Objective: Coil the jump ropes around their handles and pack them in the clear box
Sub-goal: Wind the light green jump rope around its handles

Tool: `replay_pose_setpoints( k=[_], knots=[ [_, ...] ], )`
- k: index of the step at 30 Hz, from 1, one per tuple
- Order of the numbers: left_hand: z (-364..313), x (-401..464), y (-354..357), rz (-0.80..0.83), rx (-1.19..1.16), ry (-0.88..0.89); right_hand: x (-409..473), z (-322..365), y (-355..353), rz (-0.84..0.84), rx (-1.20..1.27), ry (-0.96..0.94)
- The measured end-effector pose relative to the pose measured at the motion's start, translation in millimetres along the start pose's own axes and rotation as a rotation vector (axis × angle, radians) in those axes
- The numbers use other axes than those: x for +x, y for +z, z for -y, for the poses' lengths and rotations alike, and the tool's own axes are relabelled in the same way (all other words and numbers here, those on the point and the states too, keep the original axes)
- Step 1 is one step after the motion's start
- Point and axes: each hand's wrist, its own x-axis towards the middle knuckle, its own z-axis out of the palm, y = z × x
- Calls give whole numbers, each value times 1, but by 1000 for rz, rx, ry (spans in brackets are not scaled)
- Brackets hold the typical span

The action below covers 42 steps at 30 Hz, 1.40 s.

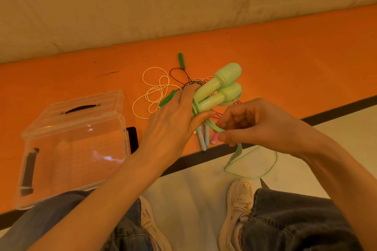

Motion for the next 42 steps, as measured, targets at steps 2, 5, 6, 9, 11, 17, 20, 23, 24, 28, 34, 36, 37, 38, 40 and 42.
replay_pose_setpoints(
  k=[2, 5, 6, 9, 11, 17, 20, 23, 24, 28, 34, 36, 37, 38, 40, 42],
  knots=[
    [-1, 0, 0, 7, 38, -10, -2, 2, -2, -7, -3, -13],
    [-3, -1, 1, 36, 95, -10, -4, 3, -4, -10, -24, -20],
    [-4, -1, 1, 45, 100, -4, -4, 4, -4, -21, -36, -23],
    [-2, -1, -1, 75, 65, 0, -5, 4, -4, -59, -83, -38],
    [0, 0, -4, 98, 49, 15, -6, 5, -5, -73, -94, -34],
    [-6, -3, -1, 145, 220, 39, -6, 9, -5, -88, -111, -75],
    [-3, -1, 0, 94, 312, 44, -5, 8, 5, -57, -203, -93],
    [5, -1, 1, 92, 288, 4, -9, 11, 6, -54, -262, -88],
    [7, 0, 0, 72, 270, -11, -12, 12, 2, -67, -278, -89],
    [17, 2, -2, 68, 332, -56, -26, 19, -19, -124, -335, -82],
    [12, -3, 3, 159, 337, 9, -32, 19, -35, -315, -230, -243],
    [9, -5, 6, 190, 281, 60, -29, 17, -34, -388, -212, -284],
    [7, -5, 6, 212, 259, 81, -27, 17, -33, -423, -215, -296],
    [7, -6, 7, 230, 234, 104, -26, 16, -32, -459, -214, -305],
    [7, -6, 7, 257, 207, 139, -22, 15, -30, -515, -180, -315],
    [5, -8, 9, 272, 215, 208, -18, 13, -29, -537, -163, -305]
  ],
)
